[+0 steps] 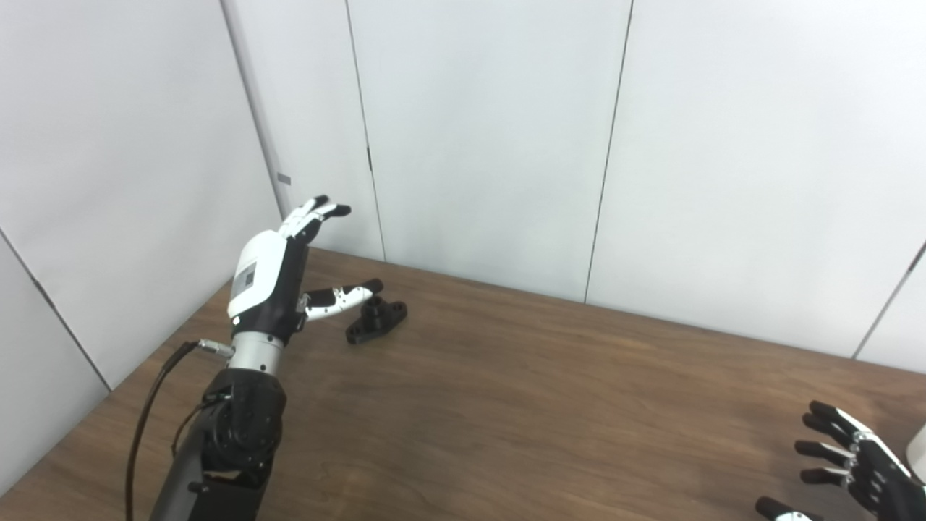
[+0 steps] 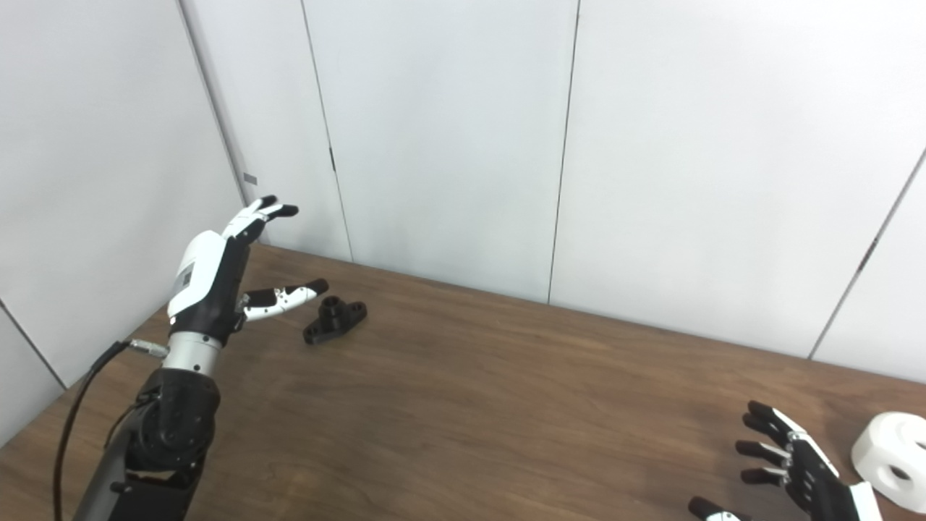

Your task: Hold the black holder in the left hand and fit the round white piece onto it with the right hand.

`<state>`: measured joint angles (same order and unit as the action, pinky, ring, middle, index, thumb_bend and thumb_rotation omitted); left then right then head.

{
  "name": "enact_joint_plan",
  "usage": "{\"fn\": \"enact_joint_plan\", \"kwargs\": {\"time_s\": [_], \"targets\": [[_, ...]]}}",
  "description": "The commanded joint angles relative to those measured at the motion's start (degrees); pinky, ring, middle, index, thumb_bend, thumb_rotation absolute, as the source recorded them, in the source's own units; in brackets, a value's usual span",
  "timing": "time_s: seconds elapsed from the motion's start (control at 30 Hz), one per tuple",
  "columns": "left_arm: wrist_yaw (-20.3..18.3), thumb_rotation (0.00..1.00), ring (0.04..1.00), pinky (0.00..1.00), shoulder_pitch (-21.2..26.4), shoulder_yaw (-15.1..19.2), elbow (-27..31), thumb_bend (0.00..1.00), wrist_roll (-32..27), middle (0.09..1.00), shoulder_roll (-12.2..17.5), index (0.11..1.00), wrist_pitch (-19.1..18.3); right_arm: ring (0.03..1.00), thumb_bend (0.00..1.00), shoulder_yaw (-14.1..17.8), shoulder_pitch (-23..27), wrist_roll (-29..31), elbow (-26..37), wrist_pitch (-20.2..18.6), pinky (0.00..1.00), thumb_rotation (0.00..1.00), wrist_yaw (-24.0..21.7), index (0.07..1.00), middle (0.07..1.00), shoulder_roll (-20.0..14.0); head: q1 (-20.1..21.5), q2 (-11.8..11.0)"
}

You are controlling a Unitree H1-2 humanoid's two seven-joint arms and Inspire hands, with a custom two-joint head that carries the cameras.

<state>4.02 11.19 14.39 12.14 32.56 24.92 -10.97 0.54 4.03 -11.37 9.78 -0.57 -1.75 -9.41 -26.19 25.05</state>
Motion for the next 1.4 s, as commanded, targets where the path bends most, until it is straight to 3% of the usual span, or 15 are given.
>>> {"fn": "enact_joint_plan", "kwargs": {"time_s": [0.0, 0.17, 0.53, 0.87, 1.17, 1.37], "targets": [[-0.1, 0.3, 0.999, 0.93, 2.0, 0.0, 0.3, 0.9, 2.5, 0.995, 2.9, 0.859, -2.0, 0.717, 0.62, 0.4, 1.2, 0.6, 2.6, 0.2, 0.58, 0.0, -0.1, 0.823, 0.816, -0.5, 0.1, 0.2], [-2.3, 0.4, 1.0, 0.98, 1.7, -1.4, -2.1, 0.99, 3.6, 1.0, 4.4, 0.901, -6.2, 0.719, 0.62, 0.5, 1.0, 0.7, 2.8, 0.4, 0.59, 0.0, -0.1, 0.825, 0.817, -0.5, 0.2, 0.5], [-2.3, 0.47, 1.0, 1.0, 3.6, -5.4, -9.8, 1.0, 5.6, 1.0, 6.7, 0.895, -9.4, 0.706, 0.62, 0.4, 0.8, 0.5, 3.5, -0.2, 0.57, 0.0, -0.3, 0.817, 0.811, -0.6, 0.4, 0.8], [-3.1, 0.44, 1.0, 1.0, 5.3, -9.1, -15.4, 1.0, 5.4, 1.0, 6.7, 0.872, -10.8, 0.709, 0.61, 0.2, 0.4, 0.4, 5.1, -1.3, 0.58, 0.0, -0.4, 0.817, 0.811, -0.3, 1.0, 1.3], [-0.3, 0.42, 1.0, 0.92, 6.5, -12.5, -21.2, 1.0, 6.1, 1.0, 5.7, 0.837, -10.2, 0.712, 0.61, 0.1, 0.0, 0.1, 6.5, -2.1, 0.58, 0.0, -0.6, 0.82, 0.815, -0.4, 1.4, 1.8], [1.3, 0.36, 1.0, 0.98, 6.9, -13.6, -23.5, 0.98, 5.6, 1.0, 4.7, 0.817, -10.6, 0.712, 0.61, 0.0, -0.4, 0.1, 7.6, -2.8, 0.59, 0.0, -0.6, 0.825, 0.817, -0.3, 1.7, 2.0]]}}
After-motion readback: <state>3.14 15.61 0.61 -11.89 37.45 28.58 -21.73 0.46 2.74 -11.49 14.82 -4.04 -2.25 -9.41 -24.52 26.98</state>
